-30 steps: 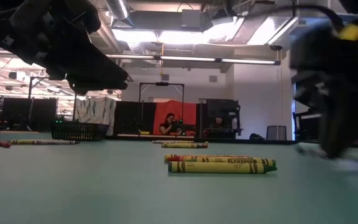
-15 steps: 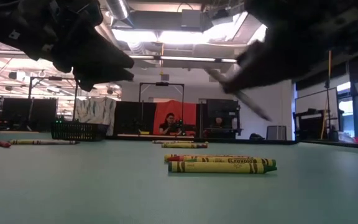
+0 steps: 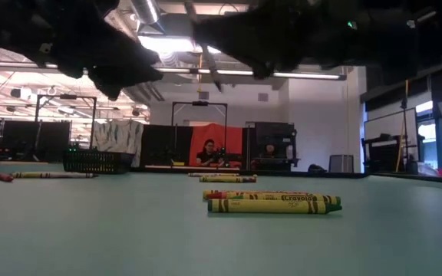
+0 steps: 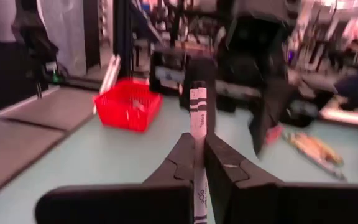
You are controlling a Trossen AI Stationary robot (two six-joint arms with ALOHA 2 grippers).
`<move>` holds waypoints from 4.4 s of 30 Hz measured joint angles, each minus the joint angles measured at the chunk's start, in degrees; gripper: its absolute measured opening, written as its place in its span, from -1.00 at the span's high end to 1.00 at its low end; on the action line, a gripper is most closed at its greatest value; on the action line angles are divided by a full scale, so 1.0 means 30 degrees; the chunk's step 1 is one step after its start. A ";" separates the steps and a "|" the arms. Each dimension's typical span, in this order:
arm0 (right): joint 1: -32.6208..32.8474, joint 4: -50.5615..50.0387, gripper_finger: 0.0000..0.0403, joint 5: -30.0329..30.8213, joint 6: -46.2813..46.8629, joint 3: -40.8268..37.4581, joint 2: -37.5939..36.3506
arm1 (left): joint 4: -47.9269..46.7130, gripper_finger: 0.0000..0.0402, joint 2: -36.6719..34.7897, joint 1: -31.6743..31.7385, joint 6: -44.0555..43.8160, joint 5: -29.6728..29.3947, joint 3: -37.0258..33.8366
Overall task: Sort crayons
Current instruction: Put the black crayon into the red bin, then put the red crayon into the green bin
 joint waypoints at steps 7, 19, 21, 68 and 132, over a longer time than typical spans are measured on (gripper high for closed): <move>0.0000 -0.0136 0.93 0.0009 -0.1911 0.2320 0.1226 | 0.1794 0.14 0.2255 0.0352 0.0604 0.1523 0.1228; 0.0036 -0.1068 0.93 0.0190 -0.2169 0.2613 0.1281 | 0.1789 0.17 0.2757 0.0068 0.2069 0.1352 0.2217; 0.0036 -0.1011 0.93 0.0209 -0.2176 0.2642 0.1281 | 0.1798 0.22 0.2757 0.0077 0.2085 0.1721 0.2217; 0.1749 -0.9428 0.09 0.2960 -0.3062 0.2839 -0.1349 | -2.8400 0.97 0.0105 -0.5294 -1.1010 0.6318 1.2847; 0.1814 -2.5644 0.09 -0.1617 0.7631 0.2860 -0.7416 | -1.7293 0.43 0.4164 -0.4296 -0.3967 -0.3052 1.0297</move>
